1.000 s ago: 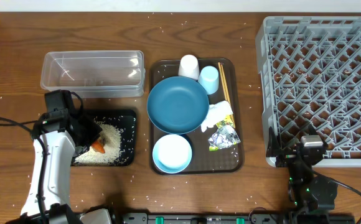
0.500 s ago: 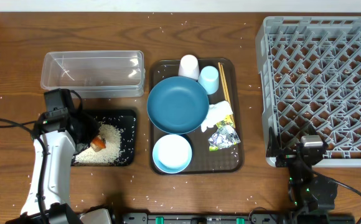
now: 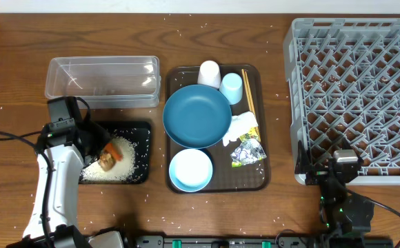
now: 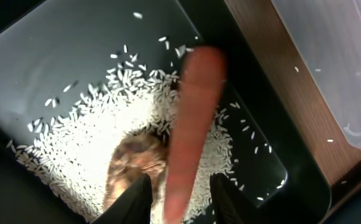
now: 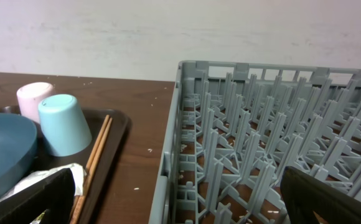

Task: Sort waste into correct bins and load items into the dishwasher rack
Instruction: 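Lower the carrot onto the rice and open the left gripper, then reach the left gripper to the foil and yellow snack wrapper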

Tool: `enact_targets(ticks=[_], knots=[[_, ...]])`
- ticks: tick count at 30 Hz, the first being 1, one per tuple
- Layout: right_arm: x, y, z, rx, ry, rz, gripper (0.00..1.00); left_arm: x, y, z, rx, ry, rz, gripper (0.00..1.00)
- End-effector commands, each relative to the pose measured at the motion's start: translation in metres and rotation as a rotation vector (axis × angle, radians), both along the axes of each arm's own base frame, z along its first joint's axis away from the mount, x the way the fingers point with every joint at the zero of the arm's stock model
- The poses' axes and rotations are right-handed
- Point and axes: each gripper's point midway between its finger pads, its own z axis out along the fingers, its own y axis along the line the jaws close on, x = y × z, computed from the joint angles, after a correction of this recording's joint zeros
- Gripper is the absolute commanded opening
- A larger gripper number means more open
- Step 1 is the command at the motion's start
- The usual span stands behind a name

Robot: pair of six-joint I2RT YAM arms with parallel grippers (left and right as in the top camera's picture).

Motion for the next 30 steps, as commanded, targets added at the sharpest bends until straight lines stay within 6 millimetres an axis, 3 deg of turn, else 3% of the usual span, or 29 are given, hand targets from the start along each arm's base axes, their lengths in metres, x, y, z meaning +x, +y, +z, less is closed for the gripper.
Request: enact_targets(ticks=[1, 11, 17, 24, 27, 30], knots=[[0.0, -0.002, -0.001, -0.001, 0.003, -0.007, 0.99, -0.003, 0.001, -0.004, -0.002, 0.014, 0.014, 0.33], [0.0, -0.002, -0.001, -0.001, 0.003, -0.007, 0.99, -0.006, -0.016, -0.005, -0.092, 0.02, -0.029, 0.33], [0.0, -0.002, -0.001, -0.001, 0.003, -0.007, 0.99, -0.001, -0.047, 0.006, -0.202, -0.051, -0.233, 0.33], [0.0, -0.002, -0.001, -0.001, 0.003, -0.007, 0.99, 0.003, -0.088, 0.055, -0.351, -0.256, -0.395, 0.34], [0.0, -0.002, -0.001, -0.001, 0.003, -0.007, 0.99, 0.0, -0.1, 0.083, -0.349, -0.359, -0.449, 0.55], [0.0, -0.002, -0.001, -0.001, 0.003, -0.007, 0.99, -0.007, -0.112, 0.108, -0.313, -0.444, -0.511, 0.65]])
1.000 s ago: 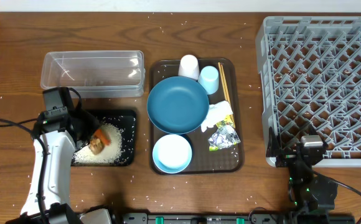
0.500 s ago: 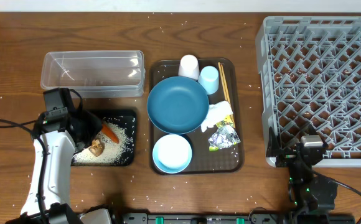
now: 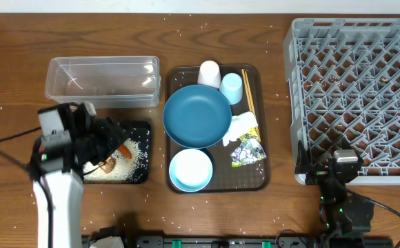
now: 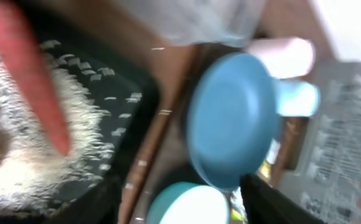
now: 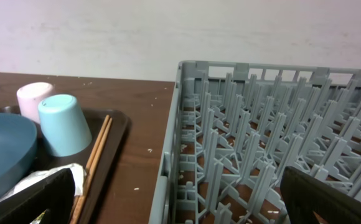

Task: Sort waste into correct bins and load items into the dishwasher rack
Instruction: 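Reach the left gripper to the foil and yellow snack wrapper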

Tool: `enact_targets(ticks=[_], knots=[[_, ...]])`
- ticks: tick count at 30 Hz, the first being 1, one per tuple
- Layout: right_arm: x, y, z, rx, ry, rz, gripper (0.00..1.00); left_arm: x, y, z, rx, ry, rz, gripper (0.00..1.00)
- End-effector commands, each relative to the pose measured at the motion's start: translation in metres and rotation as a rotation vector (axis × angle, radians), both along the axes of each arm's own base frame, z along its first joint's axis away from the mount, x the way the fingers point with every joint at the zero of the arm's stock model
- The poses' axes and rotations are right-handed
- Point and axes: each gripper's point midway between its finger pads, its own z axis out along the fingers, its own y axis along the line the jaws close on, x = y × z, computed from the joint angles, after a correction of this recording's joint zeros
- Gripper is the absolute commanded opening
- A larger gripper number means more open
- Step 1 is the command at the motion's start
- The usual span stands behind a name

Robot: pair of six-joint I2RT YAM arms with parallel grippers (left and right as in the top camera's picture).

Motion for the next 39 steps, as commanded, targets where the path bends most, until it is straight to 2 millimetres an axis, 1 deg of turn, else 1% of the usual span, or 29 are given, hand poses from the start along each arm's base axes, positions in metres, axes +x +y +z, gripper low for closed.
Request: enact_targets(ticks=[1, 3, 8, 11, 14, 16, 21, 23, 25, 28, 30, 32, 35, 37, 39], knots=[[0.0, -0.002, -0.001, -0.001, 0.002, -0.008, 0.99, -0.009, -0.025, 0.03, -0.019, -0.123, -0.1, 0.65], [0.0, -0.002, -0.001, -0.001, 0.002, -0.008, 0.99, -0.014, -0.036, 0.044, -0.005, -0.179, -0.141, 0.66], [0.0, -0.002, -0.001, -0.001, 0.002, -0.008, 0.99, -0.025, -0.069, 0.08, 0.016, -0.303, -0.283, 0.66], [0.0, -0.002, -0.001, -0.001, 0.002, -0.008, 0.99, -0.03, -0.095, 0.1, 0.005, -0.339, -0.385, 0.66], [0.0, -0.002, -0.001, -0.001, 0.002, -0.008, 0.99, -0.036, -0.122, 0.111, 0.008, -0.333, -0.515, 0.66], [0.0, -0.002, -0.001, -0.001, 0.002, -0.008, 0.99, -0.039, -0.138, 0.111, 0.043, -0.281, -0.588, 0.71], [0.0, -0.002, -0.001, -0.001, 0.002, -0.008, 0.99, -0.042, -0.174, 0.099, 0.242, -0.131, -0.732, 0.81], [0.0, -0.002, -0.001, -0.001, 0.002, -0.008, 0.99, -0.042, -0.198, 0.094, 0.313, -0.113, -0.808, 0.82], [0.0, -0.002, -0.001, -0.001, 0.002, -0.008, 0.99, -0.043, -0.225, 0.086, 0.361, -0.111, -0.889, 0.87], [0.0, -0.002, -0.001, -0.001, 0.002, -0.007, 0.99, -0.041, -0.258, 0.062, 0.416, -0.089, -0.959, 0.92], [0.0, -0.002, -0.001, -0.001, 0.002, -0.008, 0.99, -0.041, -0.273, 0.043, 0.432, -0.058, -0.994, 0.94], [0.0, -0.002, -0.001, -0.001, 0.002, -0.008, 0.99, -0.042, -0.281, 0.019, 0.453, 0.001, -1.022, 0.96], [0.0, -0.002, -0.001, -0.001, 0.002, -0.008, 0.99, -0.045, -0.286, -0.007, 0.47, 0.089, -1.033, 0.99], [0.0, -0.002, -0.001, -0.001, 0.002, -0.008, 0.99, -0.05, -0.291, -0.023, 0.461, 0.148, -1.036, 1.0], [0.0, -0.002, -0.001, -0.001, 0.002, -0.008, 0.99, -0.054, -0.295, -0.036, 0.464, 0.187, -1.045, 0.98]])
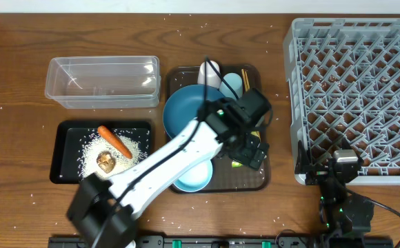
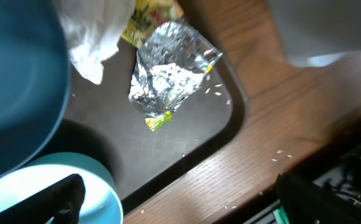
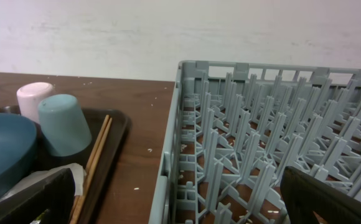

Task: Sort waste into correct bins and load items into the dishwasher rack
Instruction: 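Reach the left gripper to the foil and yellow snack wrapper, then grasp the foil and yellow wrapper with the left gripper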

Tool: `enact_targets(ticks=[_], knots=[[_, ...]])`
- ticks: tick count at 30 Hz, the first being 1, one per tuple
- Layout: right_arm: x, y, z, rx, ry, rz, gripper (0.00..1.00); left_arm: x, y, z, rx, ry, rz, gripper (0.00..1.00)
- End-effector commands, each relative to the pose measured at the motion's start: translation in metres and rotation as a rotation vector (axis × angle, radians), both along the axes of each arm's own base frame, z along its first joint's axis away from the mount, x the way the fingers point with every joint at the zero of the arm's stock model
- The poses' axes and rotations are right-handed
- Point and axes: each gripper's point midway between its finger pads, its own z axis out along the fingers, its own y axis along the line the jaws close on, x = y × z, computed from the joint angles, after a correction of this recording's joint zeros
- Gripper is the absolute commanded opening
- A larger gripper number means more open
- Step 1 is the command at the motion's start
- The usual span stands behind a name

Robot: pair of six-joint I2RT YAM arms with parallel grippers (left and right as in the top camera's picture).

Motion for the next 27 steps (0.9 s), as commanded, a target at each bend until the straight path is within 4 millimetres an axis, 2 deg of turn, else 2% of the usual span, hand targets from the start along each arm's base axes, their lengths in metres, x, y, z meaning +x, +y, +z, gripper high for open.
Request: enact_targets(ticks=[1, 8, 17, 20, 27], knots=[[0.0, -0.002, -0.001, -0.001, 0.003, -0.007, 0.99, -0.004, -0.007, -0.011, 0.026, 0.029, 0.013, 0.98], [0.0, -0.002, -0.001, -0.001, 0.002, -0.007, 0.99, 0.0, -0.02, -0.04, 0.06, 0.07, 0.169, 0.98], [0.0, -0.002, -0.001, -0.001, 0.002, -0.007, 0.99, 0.007, -0.027, -0.085, 0.12, 0.138, 0.382, 0.98], [0.0, -0.002, -0.001, -0.001, 0.002, -0.007, 0.99, 0.009, -0.03, -0.092, 0.119, 0.151, 0.44, 0.98], [0.0, -0.002, -0.001, -0.001, 0.002, -0.007, 0.99, 0.022, -0.038, -0.097, 0.075, 0.152, 0.635, 0.98]])
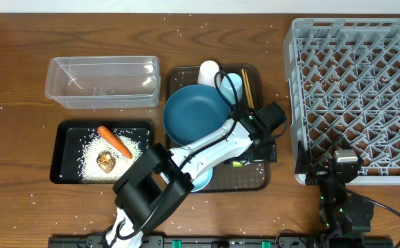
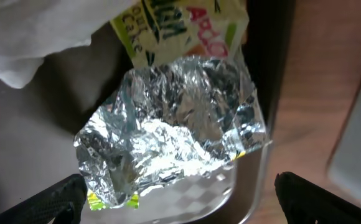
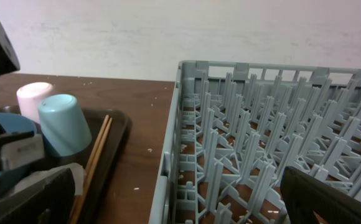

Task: Sort waste into correct bins and load items into the dishwasher rack
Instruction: 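Grasp the foil and yellow wrapper with the left gripper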

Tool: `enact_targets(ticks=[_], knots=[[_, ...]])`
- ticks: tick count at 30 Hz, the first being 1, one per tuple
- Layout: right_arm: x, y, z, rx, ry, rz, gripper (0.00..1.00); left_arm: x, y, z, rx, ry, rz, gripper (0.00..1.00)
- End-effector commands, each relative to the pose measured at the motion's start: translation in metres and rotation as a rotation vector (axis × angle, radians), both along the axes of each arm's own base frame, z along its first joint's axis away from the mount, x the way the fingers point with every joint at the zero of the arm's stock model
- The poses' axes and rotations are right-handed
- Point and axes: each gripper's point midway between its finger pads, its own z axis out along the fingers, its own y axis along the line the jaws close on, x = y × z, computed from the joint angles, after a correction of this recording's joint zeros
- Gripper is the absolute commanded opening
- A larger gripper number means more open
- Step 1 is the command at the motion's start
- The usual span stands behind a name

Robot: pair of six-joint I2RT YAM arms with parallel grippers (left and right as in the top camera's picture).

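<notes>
A crumpled foil wrapper (image 2: 174, 137) with a yellow label lies in the right part of the brown tray (image 1: 255, 180), beside a white napkin (image 2: 31, 37). My left gripper (image 2: 180, 205) hangs open close above the wrapper, one finger (image 2: 50, 202) on each side and nothing between them. The tray also holds a blue plate (image 1: 196, 114), a light blue bowl (image 1: 201, 178) partly under the arm, a pink cup (image 1: 209, 71), a blue cup (image 1: 233, 84) and chopsticks (image 1: 248, 93). My right gripper (image 3: 177, 205) rests open by the grey dishwasher rack (image 1: 355, 89).
A clear bin (image 1: 102, 81) stands at the back left. In front of it a black bin (image 1: 65, 148) holds rice, a carrot (image 1: 114, 141) and a brown lump (image 1: 106, 161). The left arm crosses the tray's front part.
My left gripper has come down closer to the foil wrapper, which now fills most of its view, and sits nearer the tray's right edge. The right arm has not moved.
My left gripper had the carrot between its fingers over the rice in the black bin. Then the carrot lay in that bin and the gripper was turned toward the tray. Later it hung open above the tray's right part, and now it is close over the foil wrapper.
</notes>
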Motion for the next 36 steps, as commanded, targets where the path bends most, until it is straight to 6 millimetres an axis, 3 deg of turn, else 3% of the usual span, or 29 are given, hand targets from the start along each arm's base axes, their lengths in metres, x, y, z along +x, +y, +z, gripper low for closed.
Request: enact_targets(ticks=[1, 5, 22, 31, 36], knots=[[0.0, -0.002, -0.001, -0.001, 0.003, -0.007, 0.99, 0.01, 0.004, -0.002, 0.029, -0.022, 0.163, 0.98], [0.0, -0.002, -0.001, -0.001, 0.003, -0.007, 0.99, 0.019, 0.012, -0.003, 0.067, -0.072, 0.205, 0.98], [0.0, -0.002, -0.001, -0.001, 0.003, -0.007, 0.99, 0.014, 0.028, -0.026, 0.116, -0.069, 0.266, 0.98], [0.0, -0.002, -0.001, -0.001, 0.003, -0.007, 0.99, 0.012, 0.029, -0.027, 0.116, -0.064, 0.265, 1.0], [0.0, -0.002, -0.001, -0.001, 0.003, -0.007, 0.99, 0.008, 0.03, -0.03, 0.125, -0.059, 0.258, 0.74]])
